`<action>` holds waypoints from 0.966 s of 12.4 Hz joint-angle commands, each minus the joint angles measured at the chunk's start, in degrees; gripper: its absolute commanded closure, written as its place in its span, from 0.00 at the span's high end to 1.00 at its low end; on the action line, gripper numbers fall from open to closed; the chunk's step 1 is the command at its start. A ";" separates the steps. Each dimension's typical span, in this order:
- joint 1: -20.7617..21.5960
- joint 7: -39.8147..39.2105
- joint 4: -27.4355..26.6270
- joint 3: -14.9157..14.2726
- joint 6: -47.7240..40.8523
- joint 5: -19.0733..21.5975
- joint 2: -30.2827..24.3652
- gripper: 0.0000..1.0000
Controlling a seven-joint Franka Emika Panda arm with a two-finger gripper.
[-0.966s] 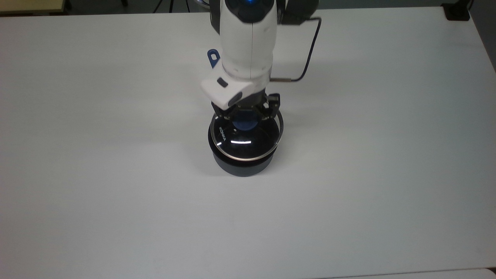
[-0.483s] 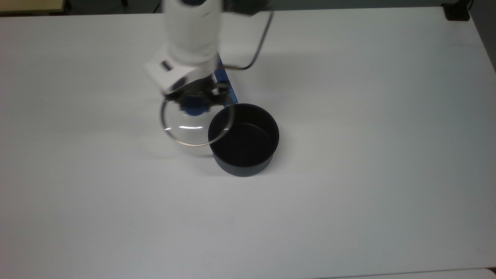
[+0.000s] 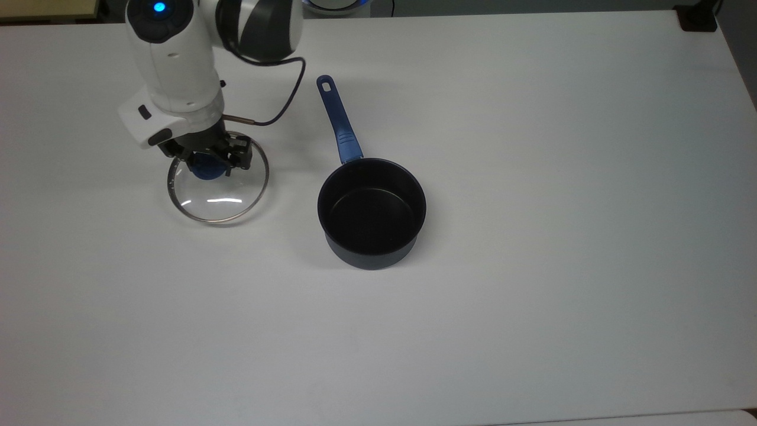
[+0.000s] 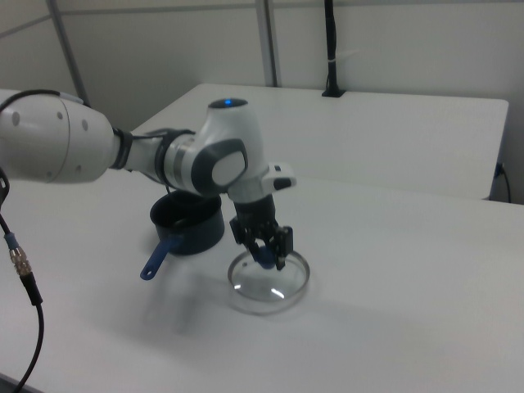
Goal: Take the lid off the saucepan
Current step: 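Lift the glass lid off the pot and carry it beside the saucepan, then lower the glass lid onto the table beside the saucepan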
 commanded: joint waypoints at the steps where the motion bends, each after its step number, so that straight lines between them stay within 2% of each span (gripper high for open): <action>1: -0.73 -3.77 -9.05 0.21 3.35 -1.12 -4.30 0.41; 4: -2.67 -5.97 -11.44 0.20 4.32 -1.92 -6.14 0.44; 5: -3.63 -7.11 -12.05 0.12 4.24 -1.92 -6.58 0.50; 6: -4.07 -7.21 -12.06 -0.14 4.15 -1.83 -6.50 0.70; 7: -4.34 -6.60 -11.80 -0.76 3.89 -1.83 -6.50 1.00; 9: -3.56 -6.33 -10.48 -0.85 2.57 -1.39 -7.72 1.00; 10: -2.68 -5.38 -8.30 -0.85 -0.92 -1.13 -8.95 1.00; 12: 1.88 1.53 -1.63 -0.68 -10.83 -0.95 -11.40 1.00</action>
